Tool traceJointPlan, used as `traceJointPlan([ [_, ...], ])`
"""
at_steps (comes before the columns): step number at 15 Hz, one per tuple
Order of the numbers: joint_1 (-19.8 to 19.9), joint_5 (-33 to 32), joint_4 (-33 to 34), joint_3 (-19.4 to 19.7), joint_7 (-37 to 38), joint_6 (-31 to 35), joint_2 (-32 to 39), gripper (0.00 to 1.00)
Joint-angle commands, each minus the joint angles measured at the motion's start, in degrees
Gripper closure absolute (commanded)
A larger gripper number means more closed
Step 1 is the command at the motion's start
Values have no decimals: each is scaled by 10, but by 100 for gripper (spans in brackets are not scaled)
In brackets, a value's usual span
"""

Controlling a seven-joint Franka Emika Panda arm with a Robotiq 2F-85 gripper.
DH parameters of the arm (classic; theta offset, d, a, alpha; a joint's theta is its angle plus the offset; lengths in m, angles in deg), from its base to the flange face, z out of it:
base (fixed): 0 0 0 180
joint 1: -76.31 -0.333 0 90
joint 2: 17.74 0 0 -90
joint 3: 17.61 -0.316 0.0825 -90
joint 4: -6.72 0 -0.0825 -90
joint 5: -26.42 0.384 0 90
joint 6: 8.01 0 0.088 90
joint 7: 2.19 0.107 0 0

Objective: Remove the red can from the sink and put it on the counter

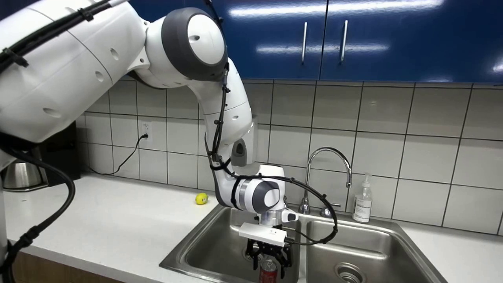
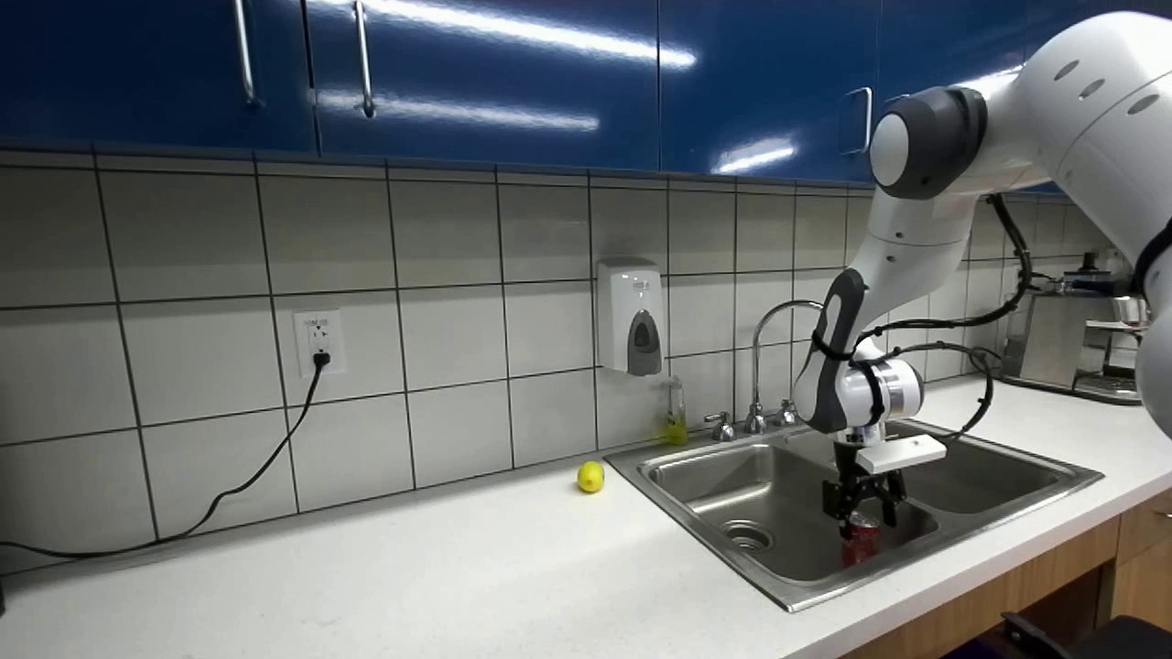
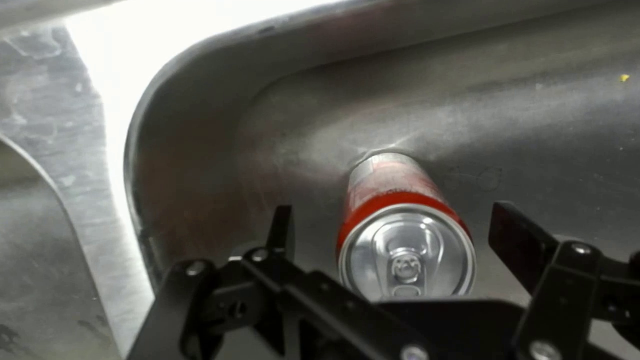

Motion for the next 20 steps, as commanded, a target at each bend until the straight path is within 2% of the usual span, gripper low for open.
traceJointPlan([
  [1, 16, 8, 17, -15, -9, -1, 11, 0],
  [6, 14, 7, 23, -13, -6, 0, 17, 0],
  [7, 14, 7, 24, -13, -5, 0, 19, 25],
  [8, 14, 7, 26, -13, -5, -1, 20, 26],
  [12, 15, 10, 30, -15, -4, -9, 24, 58],
  [13, 16, 11, 31, -16, -5, -9, 25, 61],
  [20, 2, 9, 36, -8, 9, -16, 23, 61],
])
